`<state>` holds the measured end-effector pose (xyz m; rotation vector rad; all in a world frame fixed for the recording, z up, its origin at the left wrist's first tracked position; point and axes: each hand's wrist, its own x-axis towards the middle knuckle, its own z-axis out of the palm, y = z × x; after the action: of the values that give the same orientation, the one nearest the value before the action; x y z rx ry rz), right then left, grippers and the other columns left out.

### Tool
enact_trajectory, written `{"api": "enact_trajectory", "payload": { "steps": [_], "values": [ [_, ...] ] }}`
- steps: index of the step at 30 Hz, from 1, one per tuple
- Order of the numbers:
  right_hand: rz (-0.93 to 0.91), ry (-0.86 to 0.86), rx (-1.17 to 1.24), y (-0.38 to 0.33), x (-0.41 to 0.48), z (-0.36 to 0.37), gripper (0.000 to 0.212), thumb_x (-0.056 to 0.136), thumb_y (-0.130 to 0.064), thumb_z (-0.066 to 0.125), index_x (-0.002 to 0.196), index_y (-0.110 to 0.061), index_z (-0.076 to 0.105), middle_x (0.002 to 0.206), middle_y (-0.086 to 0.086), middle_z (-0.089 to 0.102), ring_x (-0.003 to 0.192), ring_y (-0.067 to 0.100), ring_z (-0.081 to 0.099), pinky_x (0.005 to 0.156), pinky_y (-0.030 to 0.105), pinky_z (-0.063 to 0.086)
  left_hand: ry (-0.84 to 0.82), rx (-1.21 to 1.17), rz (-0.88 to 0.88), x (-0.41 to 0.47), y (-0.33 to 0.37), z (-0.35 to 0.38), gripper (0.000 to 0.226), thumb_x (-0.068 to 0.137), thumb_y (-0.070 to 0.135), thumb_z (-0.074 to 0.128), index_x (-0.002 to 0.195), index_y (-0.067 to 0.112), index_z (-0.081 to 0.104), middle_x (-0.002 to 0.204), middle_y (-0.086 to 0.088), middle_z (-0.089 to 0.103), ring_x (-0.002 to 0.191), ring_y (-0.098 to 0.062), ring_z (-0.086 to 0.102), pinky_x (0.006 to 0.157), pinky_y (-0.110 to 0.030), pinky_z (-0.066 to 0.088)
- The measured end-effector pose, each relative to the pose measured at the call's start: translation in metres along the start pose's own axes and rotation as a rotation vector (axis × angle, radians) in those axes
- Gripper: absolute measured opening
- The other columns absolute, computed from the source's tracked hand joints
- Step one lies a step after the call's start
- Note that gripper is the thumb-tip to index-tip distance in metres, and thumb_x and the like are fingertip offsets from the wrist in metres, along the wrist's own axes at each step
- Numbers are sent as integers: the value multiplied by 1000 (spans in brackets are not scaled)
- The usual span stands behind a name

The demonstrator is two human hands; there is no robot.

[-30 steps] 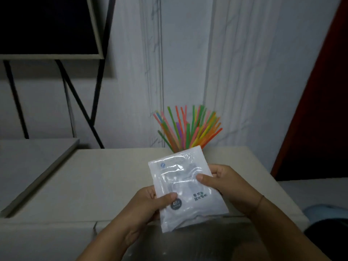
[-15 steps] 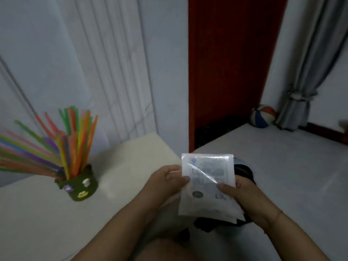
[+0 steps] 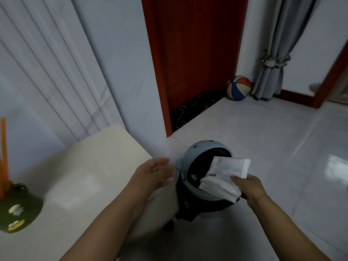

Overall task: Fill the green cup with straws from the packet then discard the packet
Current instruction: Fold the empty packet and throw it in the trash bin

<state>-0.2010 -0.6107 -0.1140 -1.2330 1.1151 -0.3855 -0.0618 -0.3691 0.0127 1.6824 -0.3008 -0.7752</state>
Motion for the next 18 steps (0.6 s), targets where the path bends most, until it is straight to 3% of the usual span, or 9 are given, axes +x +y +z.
{"api": "enact_trajectory", "payload": {
  "steps": [5, 7, 9, 12, 14, 18],
  "values": [
    [-85, 86, -191, -4, 31, 38, 8, 83, -13, 66, 81, -7, 60, 77, 8, 60, 74, 25, 57, 66, 30, 46, -41, -6, 7, 15, 0, 10, 29, 85, 20, 68, 113, 21, 63, 105, 1, 72, 98, -14, 69, 84, -21, 55],
    [-110, 102, -302, -2, 38, 53, 24, 83, -12, 64, 62, -9, 52, 63, 5, 54, 65, 23, 53, 53, 26, 39, -57, -13, 4, 20, -1, 13, 31, 85, 20, 68, 115, 20, 62, 108, 0, 71, 101, -15, 68, 87, -24, 55],
    [-117, 128, -395, 1, 45, 66, 30, 84, -9, 61, 56, -8, 49, 62, 10, 54, 62, 25, 52, 52, 27, 34, -64, -20, -2, 23, -1, 14, 31, 86, 19, 68, 116, 19, 61, 108, 0, 71, 101, -15, 67, 87, -24, 54],
    [-65, 108, -560, 0, 50, 79, 21, 89, -12, 54, 84, 7, 63, 89, 25, 65, 86, 37, 63, 63, 31, 39, -57, -36, -9, 28, -4, 12, 30, 86, 17, 67, 116, 17, 61, 109, -3, 71, 101, -16, 67, 85, -23, 54],
    [-53, 103, -605, 0, 54, 83, 27, 90, -15, 53, 99, 9, 61, 102, 27, 65, 97, 39, 62, 67, 34, 42, -57, -51, -9, 31, -5, 11, 28, 86, 16, 67, 113, 18, 61, 109, -4, 70, 101, -17, 67, 83, -22, 55],
    [-88, 135, -628, -4, 52, 83, 39, 88, -18, 55, 119, 7, 52, 123, 27, 55, 111, 41, 55, 91, 41, 45, -55, -73, 0, 32, -8, 7, 28, 85, 17, 68, 112, 18, 62, 106, -3, 72, 98, -15, 67, 83, -22, 56]
  ]
}}
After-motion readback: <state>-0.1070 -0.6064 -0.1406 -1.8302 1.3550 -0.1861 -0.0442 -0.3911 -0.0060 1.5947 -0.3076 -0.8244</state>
